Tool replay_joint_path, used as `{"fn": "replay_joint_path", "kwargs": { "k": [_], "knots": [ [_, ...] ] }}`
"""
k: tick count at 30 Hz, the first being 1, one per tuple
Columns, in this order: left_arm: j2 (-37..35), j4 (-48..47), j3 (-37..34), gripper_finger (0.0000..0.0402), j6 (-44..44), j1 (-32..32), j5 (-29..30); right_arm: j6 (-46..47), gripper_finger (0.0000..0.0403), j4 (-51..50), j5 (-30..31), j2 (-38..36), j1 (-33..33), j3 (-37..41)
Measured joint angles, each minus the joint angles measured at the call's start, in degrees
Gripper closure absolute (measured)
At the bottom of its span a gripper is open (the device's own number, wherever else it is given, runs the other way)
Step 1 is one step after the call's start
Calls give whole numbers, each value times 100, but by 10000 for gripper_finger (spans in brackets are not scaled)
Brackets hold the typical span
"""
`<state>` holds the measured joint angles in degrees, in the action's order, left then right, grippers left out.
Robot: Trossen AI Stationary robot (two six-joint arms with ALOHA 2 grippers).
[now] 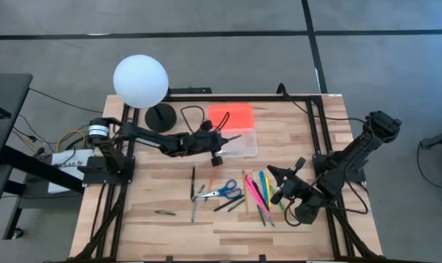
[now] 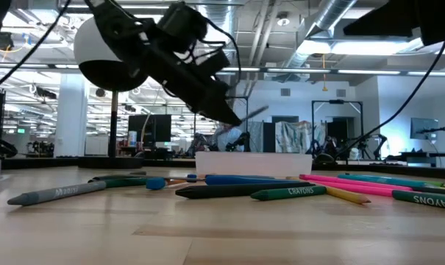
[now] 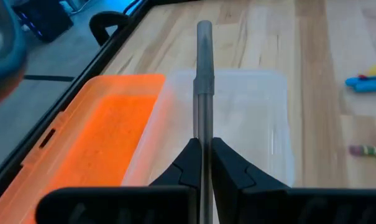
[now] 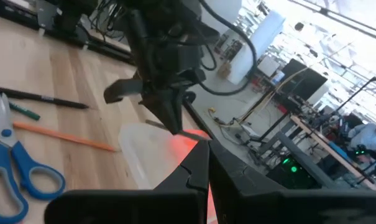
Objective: Pick & place school supplies into a supply box
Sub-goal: Put the gray pen into the orange supply box, then put the green pen into the orange supply box
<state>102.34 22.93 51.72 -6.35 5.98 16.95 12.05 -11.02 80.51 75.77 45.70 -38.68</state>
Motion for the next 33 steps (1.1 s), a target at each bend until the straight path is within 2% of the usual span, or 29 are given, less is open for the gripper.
{"fn": "replay_joint_path", "kwargs": {
  "k": [6,9,14,22,24,29,33],
  "knots": [
    [573,-64,611,397,5,96,15,13,403,-34,-205,0,-139,0],
    [799,-596,951,391,1,158,-18,13,403,-58,-314,0,-167,0],
    [1122,-1646,1440,350,-212,205,-14,17,403,-75,-331,0,-167,0],
    [1098,-1729,1526,294,-469,197,4,826,403,-444,-552,0,-200,0],
    [1060,-1732,1526,287,-544,173,22,1151,403,-551,-866,0,-234,0],
    [694,-2027,1522,282,-853,-99,-22,2044,403,-680,-2113,122,-245,0],
    [245,-2938,1525,281,-898,-460,-16,2672,403,-675,-2974,394,-217,-4]
  ]
}}
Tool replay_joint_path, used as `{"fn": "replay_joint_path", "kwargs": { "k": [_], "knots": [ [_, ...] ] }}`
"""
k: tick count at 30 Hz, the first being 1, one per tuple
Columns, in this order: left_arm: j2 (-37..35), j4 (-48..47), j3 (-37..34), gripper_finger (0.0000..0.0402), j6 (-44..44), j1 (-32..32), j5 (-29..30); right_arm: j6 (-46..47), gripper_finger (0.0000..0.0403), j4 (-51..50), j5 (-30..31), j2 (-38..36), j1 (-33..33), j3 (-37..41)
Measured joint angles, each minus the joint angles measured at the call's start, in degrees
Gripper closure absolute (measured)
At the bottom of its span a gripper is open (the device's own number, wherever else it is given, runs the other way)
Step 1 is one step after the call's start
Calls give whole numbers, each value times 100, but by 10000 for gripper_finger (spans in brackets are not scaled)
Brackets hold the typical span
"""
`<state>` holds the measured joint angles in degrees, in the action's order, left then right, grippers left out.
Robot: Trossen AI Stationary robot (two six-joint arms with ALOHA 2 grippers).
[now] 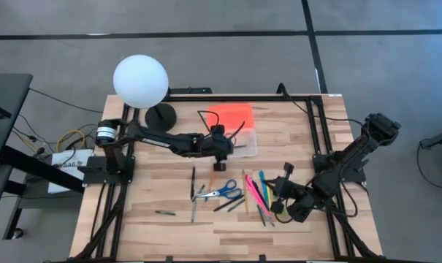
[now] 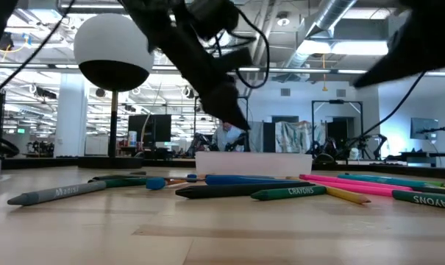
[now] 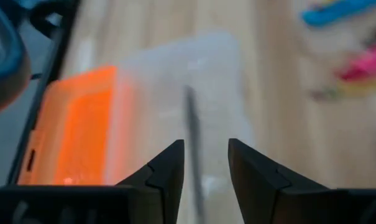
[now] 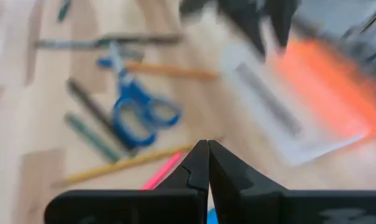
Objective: Pick & place school supplies into a supply box
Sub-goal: Put the green pen into the orange supply box
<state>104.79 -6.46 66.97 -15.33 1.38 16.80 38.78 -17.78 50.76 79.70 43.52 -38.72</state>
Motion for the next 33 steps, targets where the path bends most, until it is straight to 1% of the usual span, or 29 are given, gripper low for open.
{"fn": "replay_joint_path", "kwargs": {
  "k": [2,4,8,12,14,19,22,25,30,33],
  "knots": [
    [-210,-491,-1,281,89,-221,-2,362,403,-37,-282,192,20,0],
    [-470,-935,-50,281,219,-436,-2,722,403,-29,-390,364,72,0],
    [-1057,-1119,-405,281,470,-747,110,1467,403,-199,-486,640,166,-2],
    [-1732,-1017,-888,280,870,-1021,600,1904,398,-599,-705,687,92,-4],
    [-2016,-1010,-1163,280,1117,-1179,883,2090,385,-801,-881,656,12,0],
    [-2628,-897,-1848,280,1615,-1634,1520,2277,331,-1142,-1165,653,-122,-218],
    [-2875,-890,-2164,280,1898,-1902,1750,2499,307,-1398,-1678,664,-226,-424],
    [-3059,-831,-2405,280,2105,-2167,1958,3054,296,-1676,-2048,663,-268,-642],
    [-3112,-756,-2696,281,2223,-2497,2435,3887,299,-2123,-2369,664,-163,-765],
    [-3110,-721,-2823,281,2243,-2590,2534,4362,307,-2313,-2570,694,-79,-765]
  ]
}}
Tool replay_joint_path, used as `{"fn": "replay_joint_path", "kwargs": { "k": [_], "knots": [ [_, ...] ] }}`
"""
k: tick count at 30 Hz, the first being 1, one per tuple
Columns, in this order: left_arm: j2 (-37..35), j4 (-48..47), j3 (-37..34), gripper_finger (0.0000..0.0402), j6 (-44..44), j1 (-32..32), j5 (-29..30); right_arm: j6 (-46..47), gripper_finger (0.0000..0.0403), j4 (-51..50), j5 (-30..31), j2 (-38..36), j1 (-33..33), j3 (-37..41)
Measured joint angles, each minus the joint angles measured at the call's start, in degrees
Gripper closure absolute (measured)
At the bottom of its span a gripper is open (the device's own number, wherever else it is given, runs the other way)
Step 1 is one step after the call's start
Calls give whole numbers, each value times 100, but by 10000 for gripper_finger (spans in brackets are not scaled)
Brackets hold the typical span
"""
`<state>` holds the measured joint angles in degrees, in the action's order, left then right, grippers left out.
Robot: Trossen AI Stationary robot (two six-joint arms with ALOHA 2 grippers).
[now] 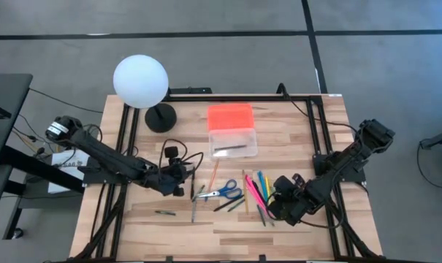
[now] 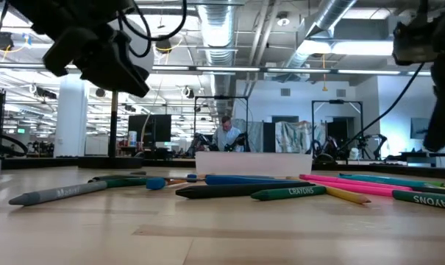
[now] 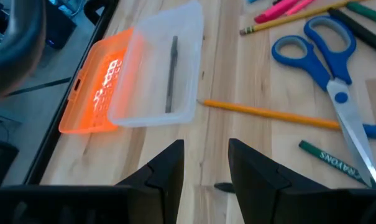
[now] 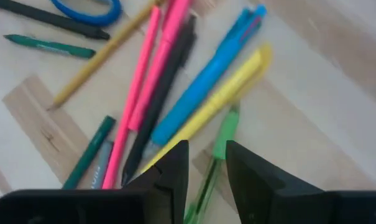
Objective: Pick & place school supplies into a supply box
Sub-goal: Put the green pen into the orange supply box
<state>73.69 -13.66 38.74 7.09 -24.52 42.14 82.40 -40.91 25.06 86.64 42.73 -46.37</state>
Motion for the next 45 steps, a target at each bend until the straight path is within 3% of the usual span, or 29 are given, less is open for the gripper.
{"fn": "replay_joint_path", "kwargs": {
  "k": [11,20,29,33,38,45],
  "knots": [
    [0,141,-26,281,14,-89,63,200,323,115,-498,819,185,0],
    [0,277,-21,281,0,-86,78,218,326,-8,-889,993,168,-28],
    [2,312,-17,281,-21,-86,46,-151,391,-216,-1190,974,-117,-35],
    [2,310,-17,281,49,-86,34,-478,387,-245,-1230,974,-289,-35],
    [2,312,-17,281,116,-86,36,-926,396,-297,-1081,974,-474,-33],
    [2,307,-17,281,339,-86,34,-1039,398,-769,-346,1024,-585,20]
  ]
}}
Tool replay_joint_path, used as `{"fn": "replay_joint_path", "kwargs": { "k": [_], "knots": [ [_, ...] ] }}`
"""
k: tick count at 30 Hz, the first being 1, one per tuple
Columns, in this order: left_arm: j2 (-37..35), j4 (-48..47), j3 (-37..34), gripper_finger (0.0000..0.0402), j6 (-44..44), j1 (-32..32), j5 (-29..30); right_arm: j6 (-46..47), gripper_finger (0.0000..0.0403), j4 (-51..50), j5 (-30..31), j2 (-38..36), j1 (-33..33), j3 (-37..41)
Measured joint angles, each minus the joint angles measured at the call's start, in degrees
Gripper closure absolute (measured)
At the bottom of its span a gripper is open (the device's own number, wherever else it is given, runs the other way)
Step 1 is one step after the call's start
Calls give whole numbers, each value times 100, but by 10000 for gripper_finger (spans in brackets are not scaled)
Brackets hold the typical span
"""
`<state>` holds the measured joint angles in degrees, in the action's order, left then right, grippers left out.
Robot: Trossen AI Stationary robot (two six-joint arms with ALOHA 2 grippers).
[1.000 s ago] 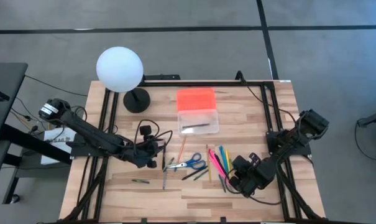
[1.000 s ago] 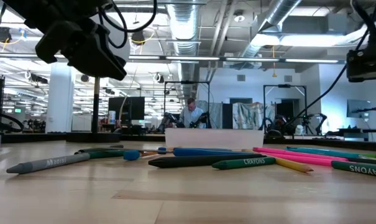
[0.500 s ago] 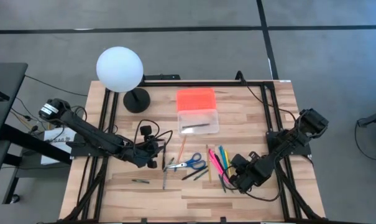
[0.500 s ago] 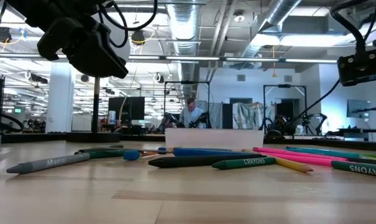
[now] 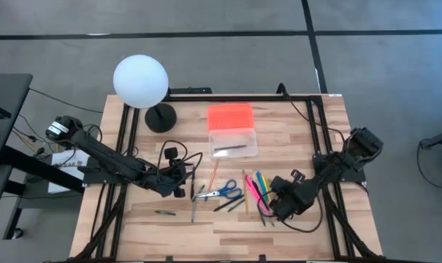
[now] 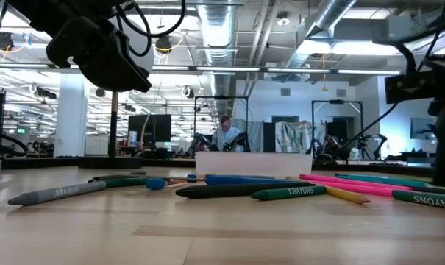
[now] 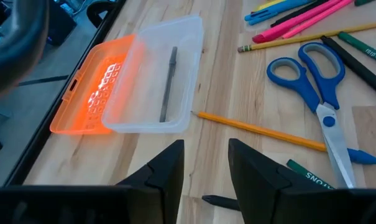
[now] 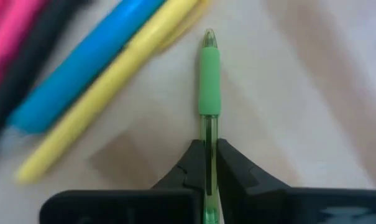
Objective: Pick & place school supplies into a supply box
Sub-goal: Put the green pen into the orange supply box
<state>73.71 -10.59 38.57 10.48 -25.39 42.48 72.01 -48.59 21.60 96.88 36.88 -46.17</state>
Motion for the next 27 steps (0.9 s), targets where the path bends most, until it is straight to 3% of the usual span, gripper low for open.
{"fn": "replay_joint_path", "kwargs": {
  "k": [12,20,27],
  "knots": [
    [0,-2,2,281,35,0,17,-72,399,-426,670,4,-21,-1],
    [0,-75,2,281,156,0,39,-832,400,-728,1777,-6,-33,-475],
    [2,-174,-15,281,376,0,31,-2227,399,-917,2974,-15,-315,-965]
  ]
}}
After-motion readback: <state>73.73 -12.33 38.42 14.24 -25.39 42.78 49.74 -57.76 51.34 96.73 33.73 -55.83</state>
